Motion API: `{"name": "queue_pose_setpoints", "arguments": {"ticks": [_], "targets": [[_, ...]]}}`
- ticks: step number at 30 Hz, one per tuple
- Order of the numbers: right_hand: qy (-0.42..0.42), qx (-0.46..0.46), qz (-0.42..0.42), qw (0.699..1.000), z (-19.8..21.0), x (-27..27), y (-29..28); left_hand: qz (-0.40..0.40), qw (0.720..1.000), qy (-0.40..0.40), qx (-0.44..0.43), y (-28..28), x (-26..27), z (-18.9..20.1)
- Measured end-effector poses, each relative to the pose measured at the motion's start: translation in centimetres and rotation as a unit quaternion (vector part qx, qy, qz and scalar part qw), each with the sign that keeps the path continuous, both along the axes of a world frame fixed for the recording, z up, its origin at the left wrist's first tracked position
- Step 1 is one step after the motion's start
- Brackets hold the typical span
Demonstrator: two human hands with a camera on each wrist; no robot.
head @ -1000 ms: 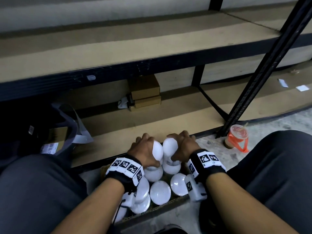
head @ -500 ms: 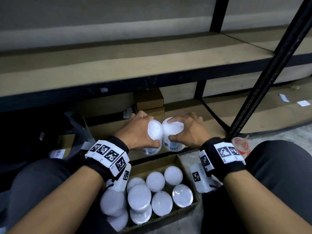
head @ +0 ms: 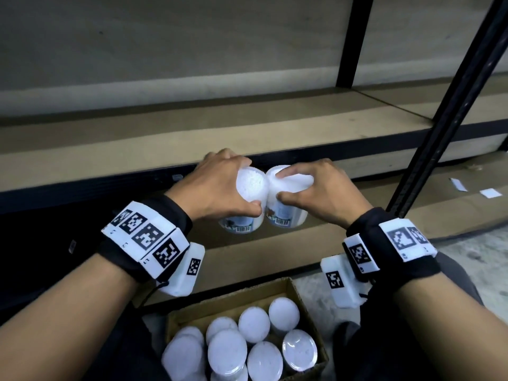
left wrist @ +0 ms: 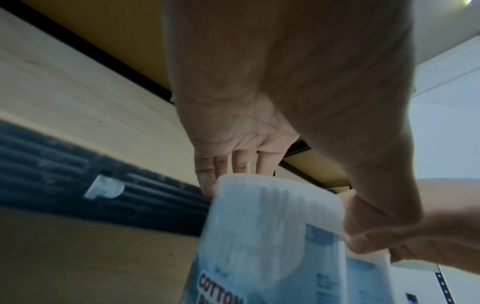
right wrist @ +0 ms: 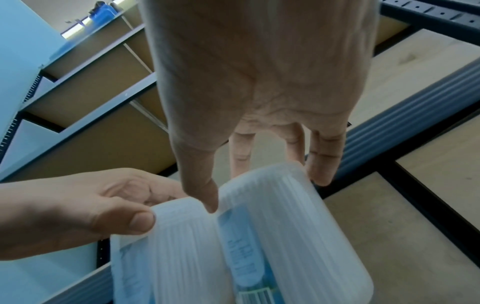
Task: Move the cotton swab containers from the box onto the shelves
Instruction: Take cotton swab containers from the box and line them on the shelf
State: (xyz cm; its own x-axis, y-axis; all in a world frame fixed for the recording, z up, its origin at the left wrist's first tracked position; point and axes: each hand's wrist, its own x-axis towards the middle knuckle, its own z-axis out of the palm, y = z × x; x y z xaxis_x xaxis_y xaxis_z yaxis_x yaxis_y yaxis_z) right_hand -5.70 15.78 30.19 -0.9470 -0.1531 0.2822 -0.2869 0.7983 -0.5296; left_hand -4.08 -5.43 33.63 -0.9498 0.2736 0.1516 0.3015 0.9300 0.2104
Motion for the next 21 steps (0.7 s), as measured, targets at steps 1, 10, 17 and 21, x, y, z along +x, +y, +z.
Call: {"name": "queue_pose_setpoints", "arguments": {"ticks": [1, 10, 17, 21], "targets": [[0.005, -0.01, -0.001, 1.0, 0.7, -0.1, 0.0, -0.002, 1.0, 0.006, -0.001, 0.0, -0.1, 0.7], [0.041, -0.043, 0.013, 0.998, 8.0, -2.0, 0.1, -0.02, 0.998, 0.049, 0.016, -0.6, -1.2, 7.8], [0.031, -0.069, 0.023, 0.997, 12.1, -4.6, -0.6, -0.019, 0.999, 0.036, 0.033, -1.1, -3.2, 11.6], [0.05, -0.06, 0.015, 0.997, 12.3, -6.2, -1.1, -0.01, 0.999, 0.023, 0.038, -1.3, -4.8, 12.1]]}}
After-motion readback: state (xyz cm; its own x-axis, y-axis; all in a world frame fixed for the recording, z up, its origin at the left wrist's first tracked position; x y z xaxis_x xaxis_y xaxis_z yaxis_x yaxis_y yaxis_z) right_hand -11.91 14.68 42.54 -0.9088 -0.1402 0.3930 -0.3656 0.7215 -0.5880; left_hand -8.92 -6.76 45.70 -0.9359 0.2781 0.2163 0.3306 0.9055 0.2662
